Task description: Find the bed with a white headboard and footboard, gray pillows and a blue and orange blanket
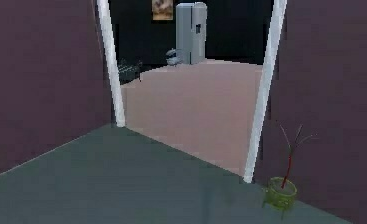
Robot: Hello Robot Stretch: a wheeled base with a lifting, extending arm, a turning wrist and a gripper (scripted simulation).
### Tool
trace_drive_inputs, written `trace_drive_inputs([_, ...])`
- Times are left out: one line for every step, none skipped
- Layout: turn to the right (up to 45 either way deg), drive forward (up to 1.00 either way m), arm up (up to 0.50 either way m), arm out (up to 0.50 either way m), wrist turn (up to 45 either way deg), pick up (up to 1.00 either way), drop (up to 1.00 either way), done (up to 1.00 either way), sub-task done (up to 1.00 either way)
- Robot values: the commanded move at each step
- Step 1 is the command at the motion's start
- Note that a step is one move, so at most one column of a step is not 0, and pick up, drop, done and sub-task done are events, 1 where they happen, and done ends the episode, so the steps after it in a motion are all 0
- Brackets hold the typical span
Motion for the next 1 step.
trace_drive_inputs([0.0,1.00,0.00,0.00,0.0,0.00,0.00,0.00,0.00])
